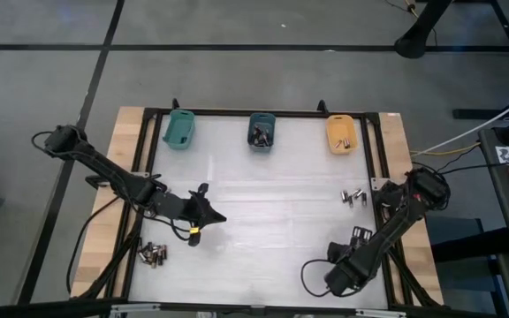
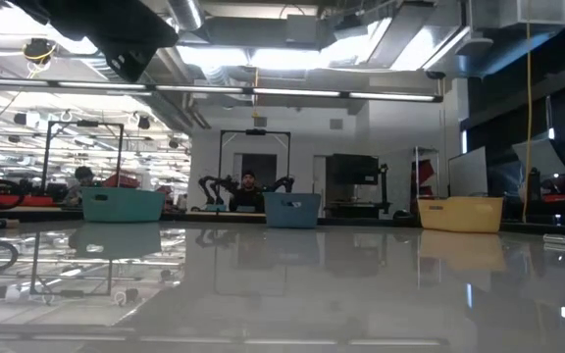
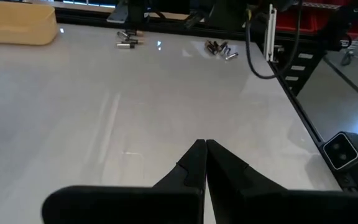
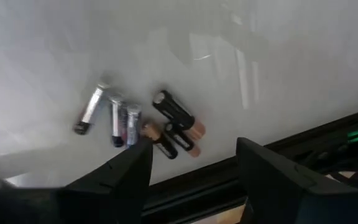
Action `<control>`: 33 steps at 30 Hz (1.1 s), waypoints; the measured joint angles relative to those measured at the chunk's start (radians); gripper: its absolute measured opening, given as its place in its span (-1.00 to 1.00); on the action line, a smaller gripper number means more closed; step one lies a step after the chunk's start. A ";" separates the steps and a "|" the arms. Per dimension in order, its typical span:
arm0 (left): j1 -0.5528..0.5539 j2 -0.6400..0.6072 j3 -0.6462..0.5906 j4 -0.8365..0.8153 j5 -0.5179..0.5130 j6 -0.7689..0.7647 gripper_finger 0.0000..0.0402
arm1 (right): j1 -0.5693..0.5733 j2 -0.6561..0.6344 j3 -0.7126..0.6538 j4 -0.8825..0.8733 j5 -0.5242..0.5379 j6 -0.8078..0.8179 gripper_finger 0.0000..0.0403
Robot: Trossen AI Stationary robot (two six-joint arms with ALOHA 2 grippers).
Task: Sort batteries
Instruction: Put the brown battery into the blue bin
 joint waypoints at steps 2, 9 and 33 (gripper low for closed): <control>0.000 0.000 0.000 0.000 0.000 0.000 -0.99 | -0.001 0.000 -0.023 0.023 0.001 -0.005 0.16; 0.004 0.000 0.000 0.004 0.000 -0.005 -0.99 | -0.003 0.000 -0.100 0.137 0.003 -0.060 0.16; 0.147 0.000 0.000 0.006 -0.028 -0.037 -0.99 | -0.091 -0.005 -0.251 0.287 0.005 -0.326 -0.83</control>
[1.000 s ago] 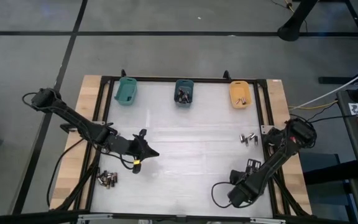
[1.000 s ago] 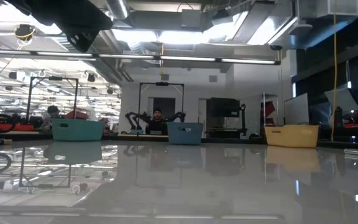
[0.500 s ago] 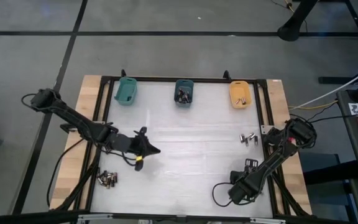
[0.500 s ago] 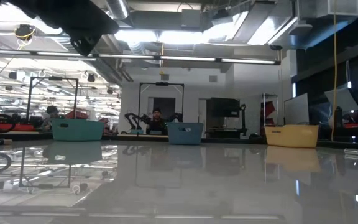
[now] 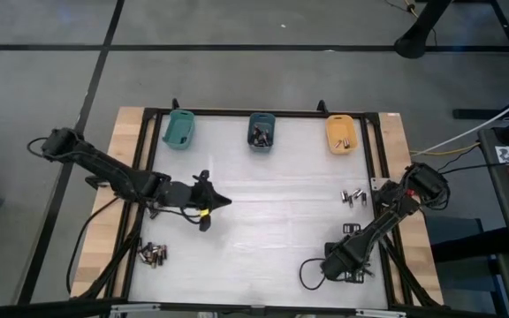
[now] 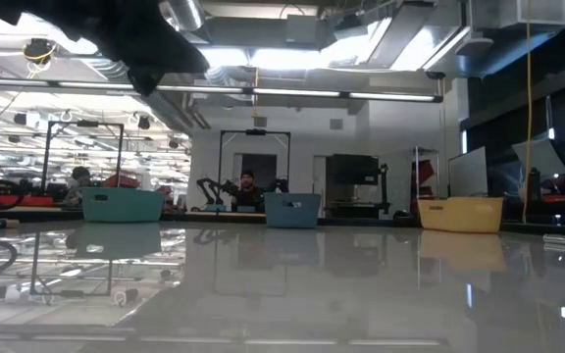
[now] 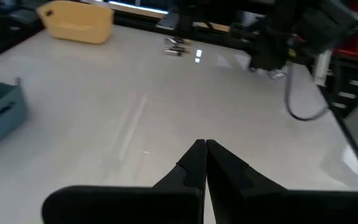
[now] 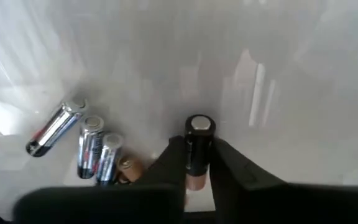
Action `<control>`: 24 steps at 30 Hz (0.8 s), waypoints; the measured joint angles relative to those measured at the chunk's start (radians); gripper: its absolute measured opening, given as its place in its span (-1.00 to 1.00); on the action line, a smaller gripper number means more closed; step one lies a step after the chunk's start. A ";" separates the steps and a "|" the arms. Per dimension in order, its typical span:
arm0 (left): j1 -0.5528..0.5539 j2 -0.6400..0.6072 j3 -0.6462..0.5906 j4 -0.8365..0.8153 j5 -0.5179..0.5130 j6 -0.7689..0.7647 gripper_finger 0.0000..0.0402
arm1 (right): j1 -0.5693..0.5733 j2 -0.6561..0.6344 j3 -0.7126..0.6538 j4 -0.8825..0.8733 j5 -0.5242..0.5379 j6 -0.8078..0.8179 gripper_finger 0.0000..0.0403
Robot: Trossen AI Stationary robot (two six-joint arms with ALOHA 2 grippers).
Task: Sort batteries
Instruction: Put the brown battery into the blue bin
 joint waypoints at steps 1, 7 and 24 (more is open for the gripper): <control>0.012 0.000 0.000 0.000 -0.001 0.004 -0.99 | -0.015 -0.001 0.000 0.005 0.013 -0.021 -0.83; 0.096 0.000 0.000 0.001 -0.001 0.037 -0.99 | -0.129 -0.001 -0.001 0.017 0.049 -0.142 -0.73; 0.430 0.000 -0.240 0.356 0.226 -0.005 -0.99 | -0.605 -0.047 0.090 0.419 0.232 -0.760 -0.78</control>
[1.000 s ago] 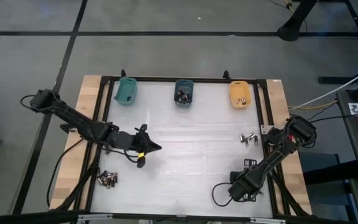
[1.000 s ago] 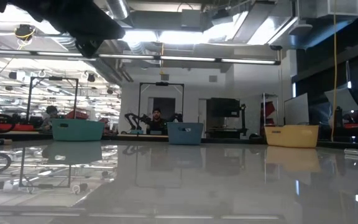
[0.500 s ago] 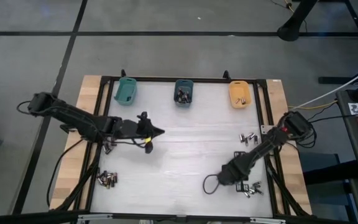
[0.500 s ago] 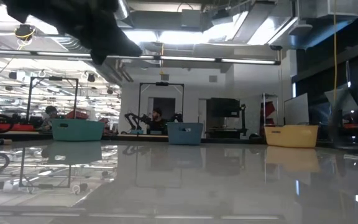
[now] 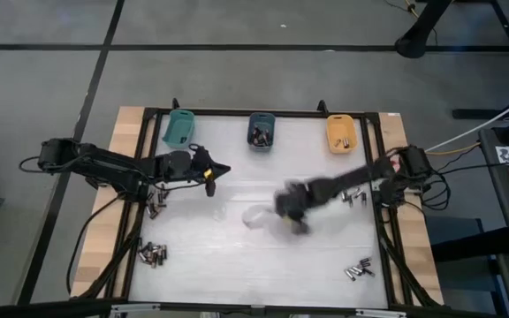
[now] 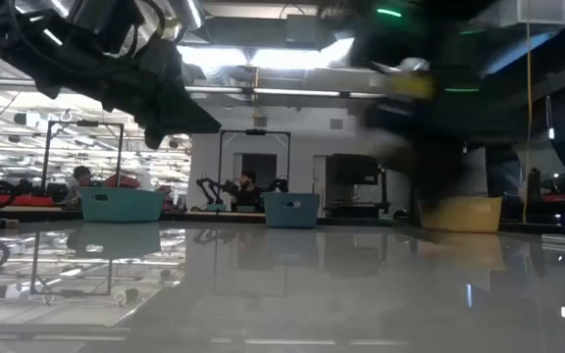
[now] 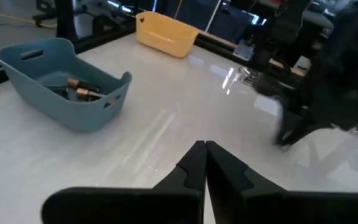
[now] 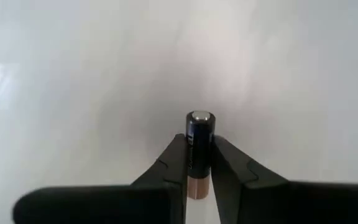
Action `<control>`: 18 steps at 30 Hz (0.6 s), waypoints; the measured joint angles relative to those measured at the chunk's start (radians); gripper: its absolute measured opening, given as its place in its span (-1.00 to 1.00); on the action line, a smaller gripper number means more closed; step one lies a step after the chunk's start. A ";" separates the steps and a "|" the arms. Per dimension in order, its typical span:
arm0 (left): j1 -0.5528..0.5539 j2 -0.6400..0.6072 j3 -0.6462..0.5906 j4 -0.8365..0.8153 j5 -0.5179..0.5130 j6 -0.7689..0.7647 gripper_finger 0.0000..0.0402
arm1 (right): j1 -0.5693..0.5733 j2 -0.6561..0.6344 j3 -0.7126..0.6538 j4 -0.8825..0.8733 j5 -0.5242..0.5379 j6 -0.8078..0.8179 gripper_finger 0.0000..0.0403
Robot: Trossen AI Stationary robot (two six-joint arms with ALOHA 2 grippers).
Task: Sort batteries
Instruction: Put the brown battery into the blue bin
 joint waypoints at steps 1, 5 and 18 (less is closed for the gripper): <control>0.003 0.000 -0.002 0.003 0.000 0.012 -0.99 | -0.030 -0.015 0.009 0.024 0.026 -0.033 -0.79; 0.003 0.001 -0.002 0.020 0.000 0.078 -0.99 | -0.142 -0.066 0.061 0.109 0.015 -0.161 -0.78; 0.017 0.009 -0.001 0.033 -0.001 0.211 -0.99 | -0.554 -0.064 0.168 0.326 -0.155 -0.217 -0.79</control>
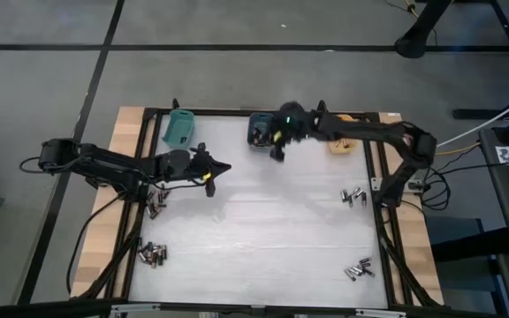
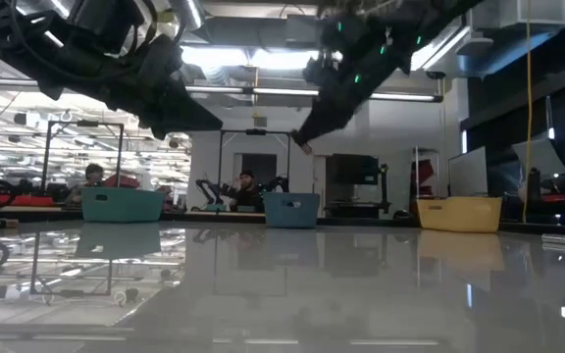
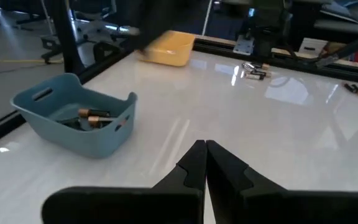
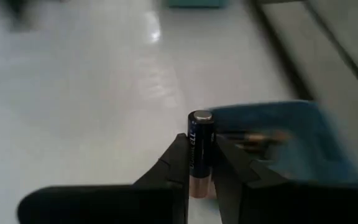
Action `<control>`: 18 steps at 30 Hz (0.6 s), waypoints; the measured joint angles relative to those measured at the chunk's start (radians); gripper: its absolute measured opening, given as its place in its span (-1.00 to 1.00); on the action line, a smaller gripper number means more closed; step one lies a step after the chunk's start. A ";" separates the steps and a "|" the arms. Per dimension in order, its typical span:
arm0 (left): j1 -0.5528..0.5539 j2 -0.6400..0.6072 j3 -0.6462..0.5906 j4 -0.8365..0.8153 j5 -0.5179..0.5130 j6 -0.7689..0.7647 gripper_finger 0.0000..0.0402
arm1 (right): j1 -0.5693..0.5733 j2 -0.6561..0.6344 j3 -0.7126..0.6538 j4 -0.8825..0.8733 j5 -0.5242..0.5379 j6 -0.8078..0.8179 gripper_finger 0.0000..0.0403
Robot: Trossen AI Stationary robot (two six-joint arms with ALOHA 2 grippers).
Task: Sort batteries
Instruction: Put the brown battery into the blue bin
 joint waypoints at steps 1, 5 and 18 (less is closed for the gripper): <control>0.005 0.000 0.000 0.000 0.000 0.004 -0.99 | -0.024 0.013 0.000 0.013 -0.004 0.012 -0.79; 0.027 0.000 0.000 -0.010 0.000 0.012 -0.99 | -0.081 0.095 0.021 0.072 -0.011 0.052 -0.79; 0.090 0.000 0.000 -0.028 0.005 0.125 -0.99 | -0.144 0.277 0.164 0.032 0.021 0.103 -0.54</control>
